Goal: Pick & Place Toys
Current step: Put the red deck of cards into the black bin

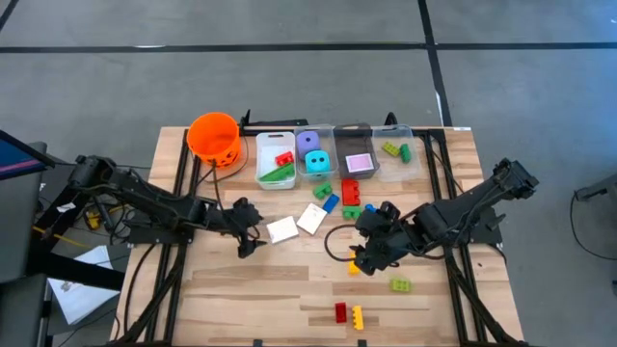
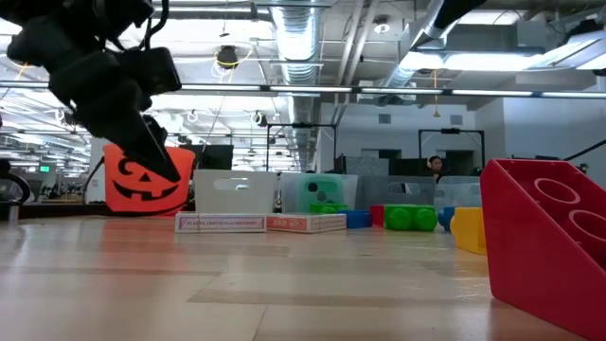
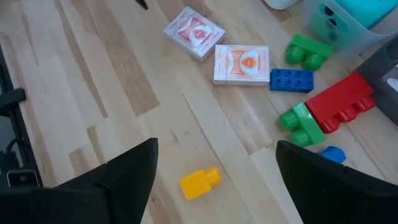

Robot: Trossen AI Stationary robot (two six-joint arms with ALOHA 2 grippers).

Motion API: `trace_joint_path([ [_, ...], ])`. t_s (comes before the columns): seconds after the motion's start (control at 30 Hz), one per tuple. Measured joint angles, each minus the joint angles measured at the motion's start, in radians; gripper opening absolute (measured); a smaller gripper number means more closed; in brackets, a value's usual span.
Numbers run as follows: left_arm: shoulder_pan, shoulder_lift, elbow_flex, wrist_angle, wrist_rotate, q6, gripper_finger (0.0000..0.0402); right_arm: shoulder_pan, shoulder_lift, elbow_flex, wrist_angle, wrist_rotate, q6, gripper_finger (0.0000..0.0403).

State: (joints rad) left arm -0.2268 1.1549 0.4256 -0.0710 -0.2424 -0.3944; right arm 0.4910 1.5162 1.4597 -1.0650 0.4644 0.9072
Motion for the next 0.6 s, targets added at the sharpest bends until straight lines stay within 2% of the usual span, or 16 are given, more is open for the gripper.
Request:
trace_joint_path([
  [0.33,0.0,0.0,-0.125,0.176,-0.004,0.044,0.0399,-0.037,0.0,0.0,0.0,-0.001,0.029,0.0317],
  [0.6,0.0,0.0,-0.159,0.232,-0.056,0.039,0.04,-0.057,0.0,0.0,0.0,-0.003,0.028,0.0317],
])
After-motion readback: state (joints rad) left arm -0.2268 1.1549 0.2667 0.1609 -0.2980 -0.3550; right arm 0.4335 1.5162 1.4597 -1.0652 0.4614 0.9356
